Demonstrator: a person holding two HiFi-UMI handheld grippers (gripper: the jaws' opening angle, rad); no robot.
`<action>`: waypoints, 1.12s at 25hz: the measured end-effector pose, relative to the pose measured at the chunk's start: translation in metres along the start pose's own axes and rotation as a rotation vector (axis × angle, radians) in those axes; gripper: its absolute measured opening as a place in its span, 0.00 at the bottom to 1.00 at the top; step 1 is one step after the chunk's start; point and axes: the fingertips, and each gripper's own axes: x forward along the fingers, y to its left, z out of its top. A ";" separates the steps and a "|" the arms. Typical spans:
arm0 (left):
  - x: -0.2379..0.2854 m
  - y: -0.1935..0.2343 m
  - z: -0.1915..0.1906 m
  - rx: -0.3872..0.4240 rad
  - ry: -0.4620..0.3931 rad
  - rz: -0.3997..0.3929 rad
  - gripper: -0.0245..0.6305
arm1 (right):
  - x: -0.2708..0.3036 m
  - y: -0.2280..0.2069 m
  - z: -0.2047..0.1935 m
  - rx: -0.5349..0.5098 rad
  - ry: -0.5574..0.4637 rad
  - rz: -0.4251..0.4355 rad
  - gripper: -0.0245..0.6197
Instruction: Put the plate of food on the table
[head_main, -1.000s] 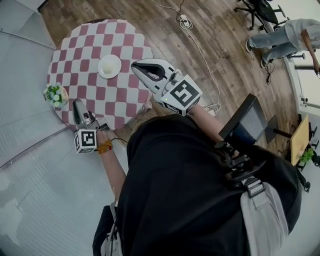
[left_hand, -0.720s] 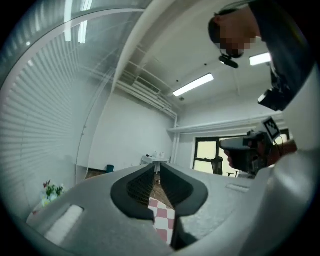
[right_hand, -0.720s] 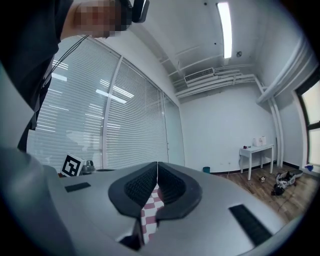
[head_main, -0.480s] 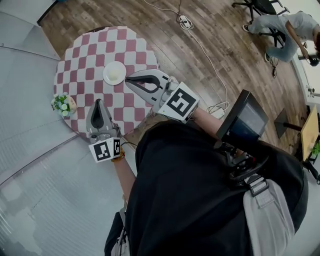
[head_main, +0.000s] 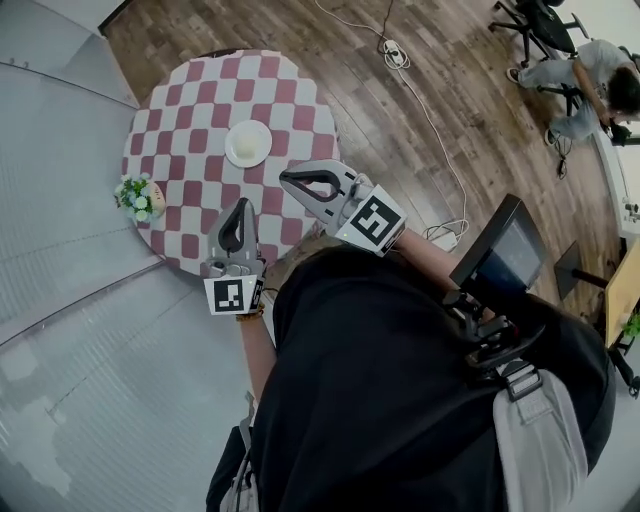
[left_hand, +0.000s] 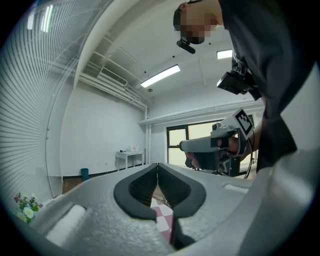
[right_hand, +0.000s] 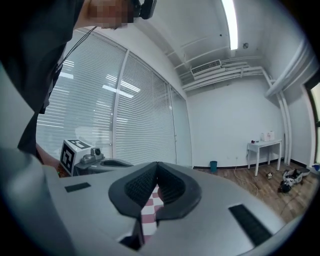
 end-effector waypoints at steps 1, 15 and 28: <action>0.001 -0.004 -0.003 0.013 0.019 -0.022 0.05 | 0.001 0.001 -0.006 0.006 0.008 -0.002 0.05; 0.008 -0.009 -0.070 -0.020 0.134 -0.105 0.05 | 0.005 -0.010 -0.055 0.048 0.076 -0.028 0.05; 0.009 0.011 -0.089 -0.035 0.172 -0.043 0.05 | 0.021 -0.014 -0.067 0.040 0.114 -0.022 0.05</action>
